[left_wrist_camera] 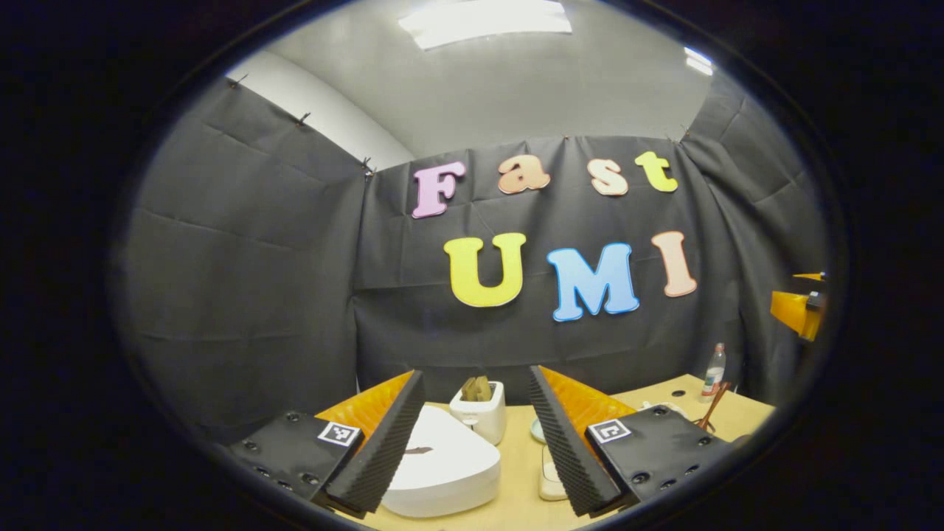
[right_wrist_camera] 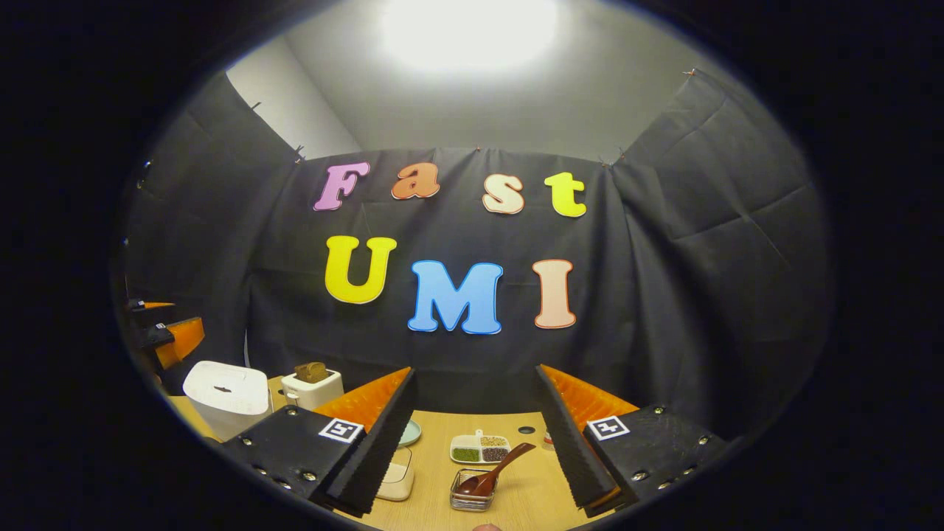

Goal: Close the left gripper, press the button to open the rice cooker; take a wooden spoon from the chopstick holder with the right hand, scoop a spoonful of rice and pour it into the rice cooker, then put the wooden spoon back into the chopstick holder.

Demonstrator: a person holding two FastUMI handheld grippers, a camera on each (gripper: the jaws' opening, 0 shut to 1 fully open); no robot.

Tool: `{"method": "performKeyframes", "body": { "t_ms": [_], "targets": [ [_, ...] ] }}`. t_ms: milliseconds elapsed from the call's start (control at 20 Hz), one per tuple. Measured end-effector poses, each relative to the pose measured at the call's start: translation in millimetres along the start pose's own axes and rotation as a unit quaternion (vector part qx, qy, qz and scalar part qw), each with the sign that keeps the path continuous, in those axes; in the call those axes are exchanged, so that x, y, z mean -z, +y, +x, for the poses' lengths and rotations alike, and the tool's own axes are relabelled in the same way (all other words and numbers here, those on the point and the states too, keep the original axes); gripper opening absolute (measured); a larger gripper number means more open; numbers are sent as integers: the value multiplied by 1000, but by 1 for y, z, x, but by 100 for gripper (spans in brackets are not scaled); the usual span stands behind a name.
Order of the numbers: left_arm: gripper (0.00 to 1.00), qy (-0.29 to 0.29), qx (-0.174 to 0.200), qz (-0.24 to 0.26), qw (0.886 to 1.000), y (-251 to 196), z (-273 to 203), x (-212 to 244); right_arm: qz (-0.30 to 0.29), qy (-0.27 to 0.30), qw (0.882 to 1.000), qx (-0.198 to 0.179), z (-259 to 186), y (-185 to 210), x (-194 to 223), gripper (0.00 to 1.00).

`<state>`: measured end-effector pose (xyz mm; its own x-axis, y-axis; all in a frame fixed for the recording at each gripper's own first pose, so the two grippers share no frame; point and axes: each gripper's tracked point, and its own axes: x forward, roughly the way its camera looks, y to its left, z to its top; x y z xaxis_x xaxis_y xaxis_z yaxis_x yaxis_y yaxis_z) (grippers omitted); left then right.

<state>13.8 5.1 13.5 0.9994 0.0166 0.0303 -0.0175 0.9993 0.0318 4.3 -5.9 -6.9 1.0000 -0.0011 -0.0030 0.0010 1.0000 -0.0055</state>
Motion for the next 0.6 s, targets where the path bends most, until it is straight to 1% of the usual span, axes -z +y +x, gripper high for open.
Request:
{"method": "performKeyframes", "body": {
  "t_ms": [250, 350, 400, 450, 500, 550, 600],
  "targets": [
    [61, -4, -12, 1, 1000, 12, 4, -1, 0, -2, 1000, 2, 1, 1, -1, 95],
    [43, 1, -14, 0, 1000, 16, 8, 2, 0, -1, 1000, 2, 2, 2, 0, 95],
    [35, 5, -21, 0, 1000, 19, 18, 7, 0, -1, 1000, 2, 2, 2, 1, 95],
    [26, 9, -32, -3, 999, 29, 16, 10, -1, -1, 1000, 1, 3, 3, 1, 95],
    [1, 15, -36, -8, 999, 35, 20, 13, -1, 0, 1000, 2, 3, 4, 1, 95],
    [13, 20, -46, -12, 999, 44, 23, 18, -2, 0, 1000, 2, 3, 4, 1, 95],
    [11, 24, -59, -14, 998, 52, 22, 19, -3, 0, 1000, 3, 4, 4, 1, 95]
  ]
}}
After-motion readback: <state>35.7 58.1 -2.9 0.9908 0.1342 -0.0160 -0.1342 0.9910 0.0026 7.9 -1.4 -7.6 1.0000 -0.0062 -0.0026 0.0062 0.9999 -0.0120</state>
